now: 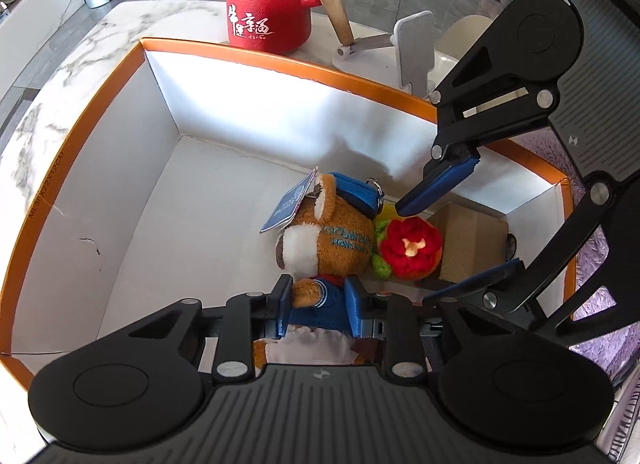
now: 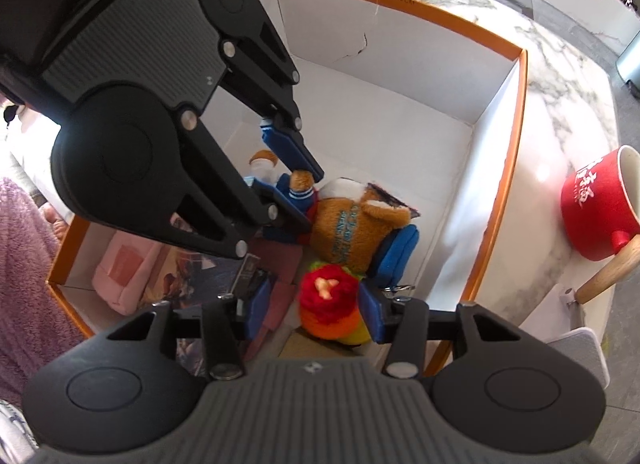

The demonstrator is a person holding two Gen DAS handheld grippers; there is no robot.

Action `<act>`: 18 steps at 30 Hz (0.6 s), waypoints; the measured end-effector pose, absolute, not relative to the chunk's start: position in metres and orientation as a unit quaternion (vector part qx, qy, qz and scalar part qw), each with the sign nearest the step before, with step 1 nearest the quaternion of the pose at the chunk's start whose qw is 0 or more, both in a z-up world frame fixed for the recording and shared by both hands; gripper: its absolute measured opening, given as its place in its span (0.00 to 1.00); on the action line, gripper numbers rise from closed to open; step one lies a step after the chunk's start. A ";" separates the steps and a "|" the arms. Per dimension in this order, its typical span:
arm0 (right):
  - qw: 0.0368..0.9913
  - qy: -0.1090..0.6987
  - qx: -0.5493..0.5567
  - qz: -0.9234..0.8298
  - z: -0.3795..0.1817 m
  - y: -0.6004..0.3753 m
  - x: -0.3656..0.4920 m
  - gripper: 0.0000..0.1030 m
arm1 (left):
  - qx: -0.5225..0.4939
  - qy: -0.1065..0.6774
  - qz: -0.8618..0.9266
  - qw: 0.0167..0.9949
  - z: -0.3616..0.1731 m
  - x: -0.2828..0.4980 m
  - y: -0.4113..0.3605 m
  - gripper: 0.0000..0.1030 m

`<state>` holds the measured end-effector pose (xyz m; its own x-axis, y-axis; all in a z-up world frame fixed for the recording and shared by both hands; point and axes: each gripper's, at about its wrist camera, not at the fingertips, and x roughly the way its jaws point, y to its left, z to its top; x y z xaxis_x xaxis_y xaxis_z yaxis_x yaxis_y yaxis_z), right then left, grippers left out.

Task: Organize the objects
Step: 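Set the bear and fruit down in the box and open both grippers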

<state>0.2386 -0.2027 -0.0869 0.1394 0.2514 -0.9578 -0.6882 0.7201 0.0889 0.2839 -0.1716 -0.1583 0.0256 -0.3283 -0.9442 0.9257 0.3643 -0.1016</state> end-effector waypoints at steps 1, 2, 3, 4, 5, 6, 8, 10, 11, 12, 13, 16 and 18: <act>0.730 0.573 -0.188 0.321 -0.087 -0.204 0.239 0.47 | 0.292 0.507 -0.481 0.653 -0.159 0.285 -0.172 0.32; 0.730 0.574 -0.184 0.320 -0.086 -0.205 0.240 0.45 | 0.289 0.508 -0.481 0.653 -0.161 0.286 -0.171 0.32; 0.732 0.575 -0.183 0.317 -0.086 -0.206 0.241 0.43 | 0.287 0.508 -0.481 0.654 -0.161 0.286 -0.170 0.32; 0.733 0.576 -0.183 0.312 -0.086 -0.207 0.242 0.38 | 0.287 0.508 -0.481 0.654 -0.161 0.286 -0.170 0.32; 0.734 0.577 -0.186 0.307 -0.086 -0.208 0.243 0.32 | 0.287 0.508 -0.480 0.655 -0.159 0.286 -0.168 0.33; 0.734 0.578 -0.186 0.304 -0.086 -0.208 0.244 0.31 | 0.287 0.508 -0.480 0.655 -0.159 0.287 -0.168 0.33; 0.734 0.579 -0.185 0.304 -0.086 -0.208 0.245 0.31 | 0.293 0.507 -0.483 0.651 -0.159 0.288 -0.167 0.34; 0.733 0.580 -0.188 0.301 -0.087 -0.206 0.244 0.34 | 0.311 0.502 -0.486 0.644 -0.160 0.287 -0.168 0.35; 0.733 0.580 -0.189 0.300 -0.087 -0.205 0.243 0.36 | 0.323 0.498 -0.487 0.641 -0.159 0.286 -0.168 0.36; 0.734 0.580 -0.188 0.299 -0.086 -0.205 0.242 0.36 | 0.330 0.495 -0.486 0.640 -0.159 0.286 -0.168 0.36; 0.731 0.585 -0.175 0.305 -0.086 -0.205 0.243 0.31 | 0.334 0.495 -0.486 0.638 -0.159 0.287 -0.169 0.36; 0.712 0.611 -0.131 0.321 -0.090 -0.207 0.245 0.22 | 0.329 0.496 -0.492 0.636 -0.160 0.286 -0.172 0.36; 0.714 0.609 -0.137 0.318 -0.092 -0.206 0.244 0.22 | 0.323 0.496 -0.499 0.632 -0.163 0.283 -0.175 0.36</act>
